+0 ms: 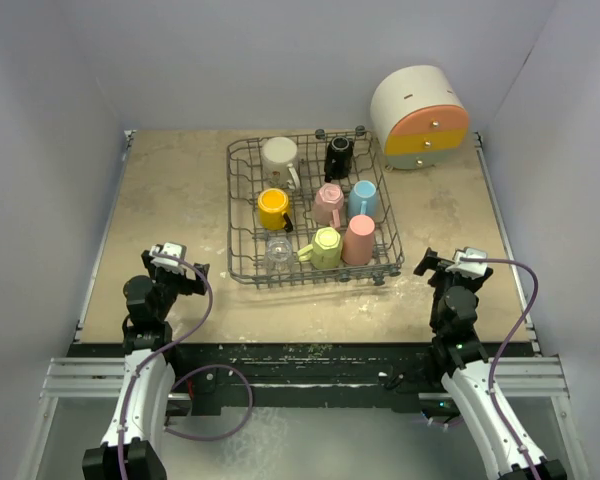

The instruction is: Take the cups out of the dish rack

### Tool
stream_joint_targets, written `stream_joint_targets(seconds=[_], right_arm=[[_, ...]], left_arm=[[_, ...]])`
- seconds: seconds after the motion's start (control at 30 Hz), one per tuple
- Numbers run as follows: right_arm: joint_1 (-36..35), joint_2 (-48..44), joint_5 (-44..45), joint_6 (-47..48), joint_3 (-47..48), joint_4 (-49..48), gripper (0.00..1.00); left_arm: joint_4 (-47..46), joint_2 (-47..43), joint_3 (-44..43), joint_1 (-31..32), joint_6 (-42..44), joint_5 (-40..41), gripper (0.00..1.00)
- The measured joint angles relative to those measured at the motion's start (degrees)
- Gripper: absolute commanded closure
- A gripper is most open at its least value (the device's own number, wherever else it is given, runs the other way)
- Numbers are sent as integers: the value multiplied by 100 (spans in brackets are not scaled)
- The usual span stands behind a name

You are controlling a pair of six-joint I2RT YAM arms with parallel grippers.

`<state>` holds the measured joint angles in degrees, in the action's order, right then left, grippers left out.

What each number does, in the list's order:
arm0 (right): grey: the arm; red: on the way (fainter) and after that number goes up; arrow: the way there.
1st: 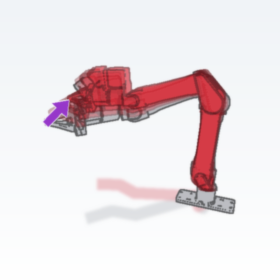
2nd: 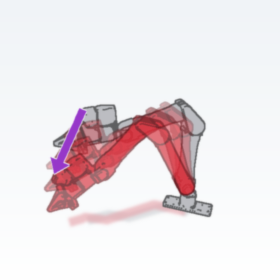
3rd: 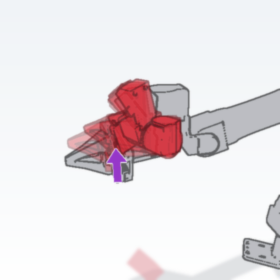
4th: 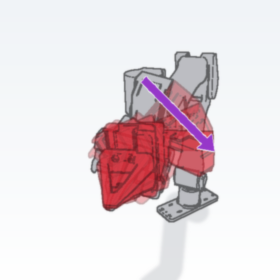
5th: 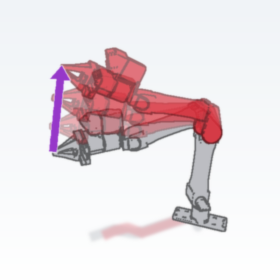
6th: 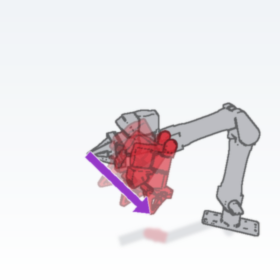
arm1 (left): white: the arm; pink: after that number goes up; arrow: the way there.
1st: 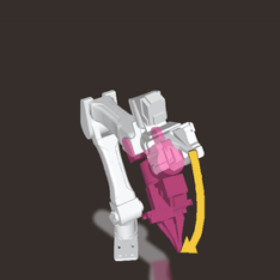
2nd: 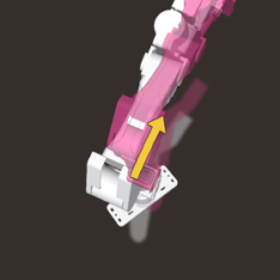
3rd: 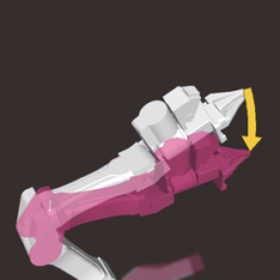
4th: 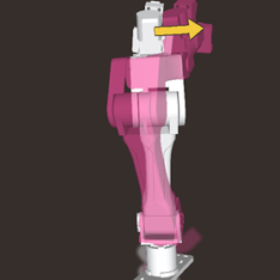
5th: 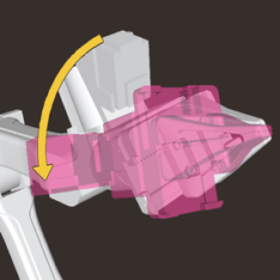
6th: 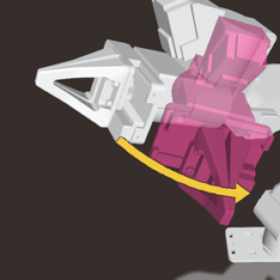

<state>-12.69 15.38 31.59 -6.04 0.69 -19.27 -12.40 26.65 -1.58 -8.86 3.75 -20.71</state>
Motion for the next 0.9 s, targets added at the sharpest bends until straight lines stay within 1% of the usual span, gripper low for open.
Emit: stream_joint_targets(seconds=[0.5,0.57,0.63,0.7,0.73,0.8,0.87,0.9], right_arm=[[0,0,26,2,0,-22,0],[0,-4,22,13,2,-20,0],[0,-28,-31,83,11,4,0],[0,-39,-105,149,133,181,0],[0,9,-111,162,284,308,0],[0,232,-87,164,804,584,0],[0,549,-11,155,1521,802,0],[0,706,52,122,1873,831,0]], left_arm=[[15,-17,-2,0,-4,2,1],[184,-52,-96,0,-4,-9,1],[492,149,-448,0,26,-57,1],[837,654,-1113,0,63,-131,1],[1034,1019,-1580,0,107,-173,1],[1394,1727,-2514,0,190,-262,1],[1882,2459,-3543,0,286,-391,1],[2109,2706,-3923,0,330,-461,1]])
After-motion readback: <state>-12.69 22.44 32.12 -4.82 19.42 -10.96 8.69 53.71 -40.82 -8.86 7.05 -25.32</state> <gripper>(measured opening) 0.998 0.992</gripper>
